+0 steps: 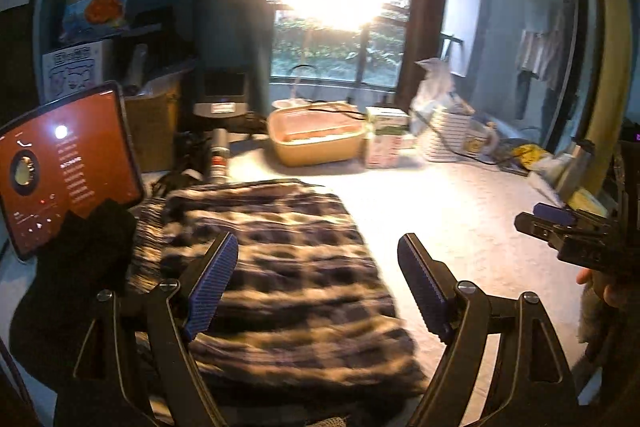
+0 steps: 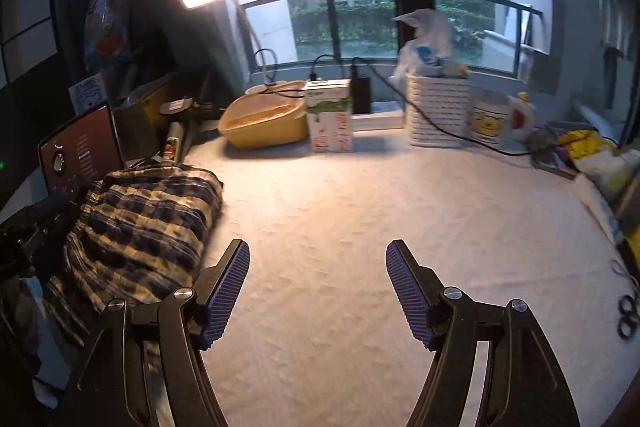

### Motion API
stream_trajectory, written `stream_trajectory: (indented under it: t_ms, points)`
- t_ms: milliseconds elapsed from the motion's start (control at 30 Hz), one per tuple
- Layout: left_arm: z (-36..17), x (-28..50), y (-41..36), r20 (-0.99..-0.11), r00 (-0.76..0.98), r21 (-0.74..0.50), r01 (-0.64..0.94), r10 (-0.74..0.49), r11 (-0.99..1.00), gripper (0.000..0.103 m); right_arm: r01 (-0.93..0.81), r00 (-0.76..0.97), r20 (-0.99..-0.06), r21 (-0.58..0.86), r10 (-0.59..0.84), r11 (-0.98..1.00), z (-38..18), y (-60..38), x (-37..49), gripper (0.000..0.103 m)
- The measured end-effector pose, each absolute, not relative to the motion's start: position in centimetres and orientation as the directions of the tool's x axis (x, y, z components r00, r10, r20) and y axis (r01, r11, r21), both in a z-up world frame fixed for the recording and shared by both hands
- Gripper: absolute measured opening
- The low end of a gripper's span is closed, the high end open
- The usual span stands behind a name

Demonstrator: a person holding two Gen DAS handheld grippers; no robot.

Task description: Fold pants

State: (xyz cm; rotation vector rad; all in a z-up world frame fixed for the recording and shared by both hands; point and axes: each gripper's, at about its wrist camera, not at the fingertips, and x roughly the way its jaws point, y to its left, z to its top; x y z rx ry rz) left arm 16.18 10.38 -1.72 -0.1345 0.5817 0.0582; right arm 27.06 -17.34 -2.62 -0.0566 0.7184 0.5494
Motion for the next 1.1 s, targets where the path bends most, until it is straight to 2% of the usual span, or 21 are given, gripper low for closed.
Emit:
stream_trajectory:
  t_ms: [233, 467, 633, 800, 867, 933, 1100]
  points:
    - [-1.4, 14.5, 7.4, -0.537, 0.843, -0.109, -0.040, -0.025, 0.993, 0.082, -0.455, 0.666, -0.616, 0.110, 0.420, 0.884, -1.8, -20.8, 24.0, 0.074]
    - [-0.3, 11.8, 5.6, -0.480, 0.876, -0.117, -0.015, -0.044, 0.993, 0.082, -0.435, 0.708, -0.586, 0.080, 0.395, 0.897, -0.4, -22.9, 20.9, 0.075]
    - [1.1, 10.3, 4.7, -0.442, 0.896, -0.107, -0.005, -0.043, 0.994, 0.082, -0.428, 0.738, -0.553, 0.059, 0.387, 0.902, 1.1, -23.9, 18.6, 0.081]
    - [2.5, 8.9, 3.9, -0.396, 0.918, -0.069, -0.027, -0.002, 0.997, 0.083, -0.415, 0.771, -0.514, 0.046, 0.377, 0.909, 2.6, -24.7, 16.1, 0.083]
    - [3.1, 8.1, 3.4, -0.367, 0.930, -0.056, -0.019, -0.003, 0.998, 0.086, -0.408, 0.781, -0.501, 0.042, 0.373, 0.912, 3.0, -25.1, 15.1, 0.083]
    - [3.4, 7.4, 3.1, -0.343, 0.939, -0.047, -0.019, 0.001, 0.999, 0.098, -0.408, 0.787, -0.490, 0.044, 0.375, 0.912, 3.4, -25.4, 14.3, 0.084]
    - [4.3, 6.0, 2.7, -0.290, 0.957, -0.047, -0.028, 0.013, 0.999, 0.101, -0.420, 0.795, -0.459, 0.055, 0.397, 0.906, 4.4, -25.9, 12.6, 0.088]
